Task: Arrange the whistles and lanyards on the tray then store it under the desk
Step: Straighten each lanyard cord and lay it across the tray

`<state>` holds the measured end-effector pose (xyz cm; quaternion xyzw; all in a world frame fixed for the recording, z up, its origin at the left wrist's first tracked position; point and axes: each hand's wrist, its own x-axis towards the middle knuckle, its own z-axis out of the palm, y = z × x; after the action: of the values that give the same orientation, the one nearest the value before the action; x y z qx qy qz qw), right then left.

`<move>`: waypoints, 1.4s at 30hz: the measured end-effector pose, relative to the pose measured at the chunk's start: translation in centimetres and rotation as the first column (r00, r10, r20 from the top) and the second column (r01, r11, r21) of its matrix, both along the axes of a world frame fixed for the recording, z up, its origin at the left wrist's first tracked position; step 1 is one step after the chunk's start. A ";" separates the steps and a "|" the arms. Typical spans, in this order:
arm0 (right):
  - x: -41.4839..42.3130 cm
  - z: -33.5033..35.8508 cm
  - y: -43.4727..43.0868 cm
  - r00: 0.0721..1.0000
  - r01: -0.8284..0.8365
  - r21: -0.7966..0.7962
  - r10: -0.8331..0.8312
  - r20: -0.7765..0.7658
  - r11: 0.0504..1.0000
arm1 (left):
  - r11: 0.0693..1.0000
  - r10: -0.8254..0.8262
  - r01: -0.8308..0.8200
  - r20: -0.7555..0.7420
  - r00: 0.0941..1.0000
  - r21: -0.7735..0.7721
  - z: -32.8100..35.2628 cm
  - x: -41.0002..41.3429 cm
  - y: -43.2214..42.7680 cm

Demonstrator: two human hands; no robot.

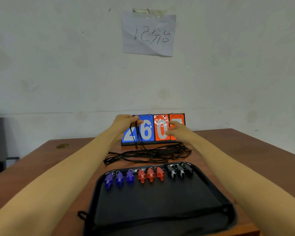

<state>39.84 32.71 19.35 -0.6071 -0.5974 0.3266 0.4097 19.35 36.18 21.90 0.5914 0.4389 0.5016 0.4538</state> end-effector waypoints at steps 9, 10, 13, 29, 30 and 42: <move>-9.0 0.0 -0.8 0.966 -0.185 0.062 0.170 0.196 0.981 | 0.997 0.069 -0.071 0.093 0.993 0.017 1.3 2.1 -1.6; -9.2 -0.1 -0.6 0.965 -0.171 0.067 0.153 0.215 0.983 | 0.997 0.067 -0.069 0.099 0.993 0.019 1.5 1.9 -1.9; -8.5 0.0 -0.9 0.971 -0.146 0.079 0.127 0.203 0.986 | 0.991 0.120 -0.125 0.089 0.989 0.055 2.2 0.6 -1.8; -1.4 7.4 -8.1 0.935 0.028 0.513 -0.204 0.292 0.858 | 0.840 0.477 -0.016 -0.725 0.497 0.542 3.7 -4.2 -6.7; -1.0 7.3 -8.7 0.927 0.014 0.506 -0.201 0.316 0.862 | 0.803 0.530 -0.011 -0.705 0.471 0.596 3.7 -4.6 -7.2; 3.1 3.5 -16.4 0.908 0.087 0.434 -0.251 0.336 0.897 | 0.807 0.553 0.024 -0.770 0.318 0.590 -0.2 -10.7 -12.5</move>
<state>42.92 16.32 22.84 -0.6103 -0.6646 0.0313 0.4299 8.66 23.66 21.66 0.7769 0.5630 0.2473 -0.1349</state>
